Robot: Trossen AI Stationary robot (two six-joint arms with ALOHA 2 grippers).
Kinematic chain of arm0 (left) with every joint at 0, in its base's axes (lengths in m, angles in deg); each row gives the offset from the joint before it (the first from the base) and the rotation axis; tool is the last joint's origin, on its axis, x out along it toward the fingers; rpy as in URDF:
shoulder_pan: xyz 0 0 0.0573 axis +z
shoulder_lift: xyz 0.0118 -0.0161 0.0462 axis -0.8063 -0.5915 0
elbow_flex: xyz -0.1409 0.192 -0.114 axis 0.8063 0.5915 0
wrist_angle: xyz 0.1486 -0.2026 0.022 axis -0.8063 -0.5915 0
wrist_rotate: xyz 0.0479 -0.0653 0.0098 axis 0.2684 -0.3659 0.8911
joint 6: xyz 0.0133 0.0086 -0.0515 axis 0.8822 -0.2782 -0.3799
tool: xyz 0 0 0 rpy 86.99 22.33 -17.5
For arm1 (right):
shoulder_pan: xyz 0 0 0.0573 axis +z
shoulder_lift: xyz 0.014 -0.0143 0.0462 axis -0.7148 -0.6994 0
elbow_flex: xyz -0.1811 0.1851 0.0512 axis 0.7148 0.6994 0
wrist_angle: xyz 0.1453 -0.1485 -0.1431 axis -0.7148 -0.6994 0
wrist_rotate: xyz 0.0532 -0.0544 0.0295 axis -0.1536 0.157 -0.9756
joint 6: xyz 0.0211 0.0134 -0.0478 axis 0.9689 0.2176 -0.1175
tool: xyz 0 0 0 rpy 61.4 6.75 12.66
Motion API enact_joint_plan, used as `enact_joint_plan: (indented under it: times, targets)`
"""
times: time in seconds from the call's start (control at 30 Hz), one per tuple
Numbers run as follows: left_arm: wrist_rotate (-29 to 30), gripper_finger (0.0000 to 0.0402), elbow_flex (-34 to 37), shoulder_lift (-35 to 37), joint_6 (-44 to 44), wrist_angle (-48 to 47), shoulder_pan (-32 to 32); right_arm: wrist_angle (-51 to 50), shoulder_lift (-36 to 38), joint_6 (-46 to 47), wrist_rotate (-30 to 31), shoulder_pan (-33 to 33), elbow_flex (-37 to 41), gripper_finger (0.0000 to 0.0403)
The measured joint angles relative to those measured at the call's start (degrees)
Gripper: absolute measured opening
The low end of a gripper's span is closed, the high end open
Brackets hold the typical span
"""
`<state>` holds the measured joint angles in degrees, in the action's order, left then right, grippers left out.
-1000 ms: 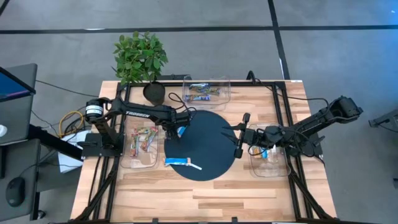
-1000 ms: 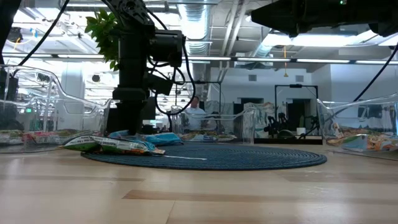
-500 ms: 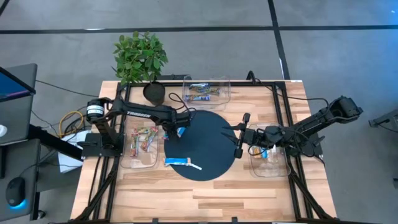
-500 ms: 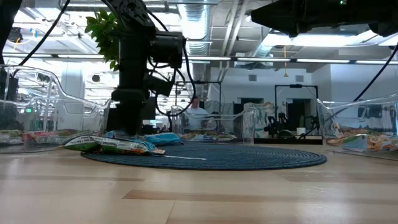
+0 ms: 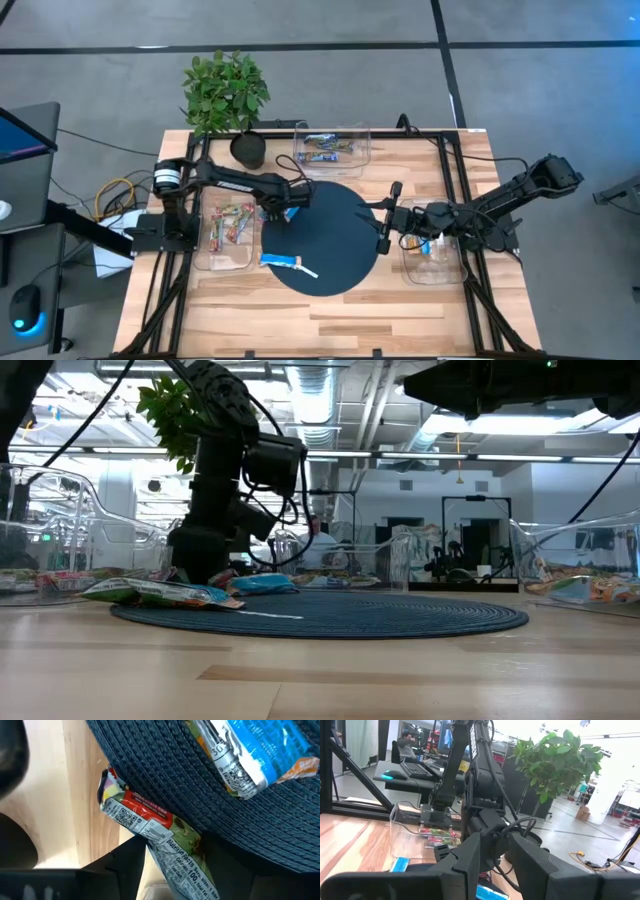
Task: Pick and place Granola Bars by type
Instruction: Put the red granola bar into the left transparent bin
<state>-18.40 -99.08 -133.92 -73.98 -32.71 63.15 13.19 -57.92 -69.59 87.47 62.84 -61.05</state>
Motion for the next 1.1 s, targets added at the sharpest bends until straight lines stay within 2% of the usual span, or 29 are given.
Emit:
enact_joint_plan:
  times: [0.2, 0.6, 0.83, 1.1]
  targets:
    - [1.24, 0.0156, -2.51, -0.33, -0.3, -1.0, 0.08, 0.01, 0.0, 0.0, -0.02, 0.0, 0.0, 0.0102]
    - [2.8, 0.0012, -3.04, -0.15, -0.11, -0.49, 0.03, -0.16, 0.0, -0.04, 0.0, 0.0, 0.0, 0.0102]
    - [5.37, 0.0008, -3.7, -0.33, 0.09, -1.94, -1.25, -0.17, 0.0, -0.04, 0.0, 0.0, 0.0, 0.0102]
    - [7.04, 0.0002, -9.96, -0.33, 0.23, -4.45, -4.61, -0.15, 0.0, -0.02, 0.01, 0.0, 0.0, 0.0102]
